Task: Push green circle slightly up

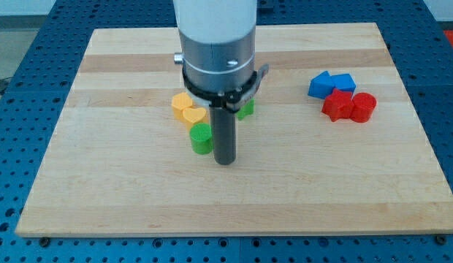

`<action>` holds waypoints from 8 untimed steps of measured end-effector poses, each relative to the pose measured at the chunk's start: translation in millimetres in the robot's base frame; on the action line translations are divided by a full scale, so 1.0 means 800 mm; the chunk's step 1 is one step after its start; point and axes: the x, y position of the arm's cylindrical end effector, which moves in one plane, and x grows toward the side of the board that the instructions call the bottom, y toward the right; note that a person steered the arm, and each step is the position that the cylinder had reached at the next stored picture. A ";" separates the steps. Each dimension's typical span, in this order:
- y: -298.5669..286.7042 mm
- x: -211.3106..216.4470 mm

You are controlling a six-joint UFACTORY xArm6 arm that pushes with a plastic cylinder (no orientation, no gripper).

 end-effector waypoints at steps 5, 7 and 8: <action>-0.020 -0.033; -0.013 -0.040; -0.021 -0.016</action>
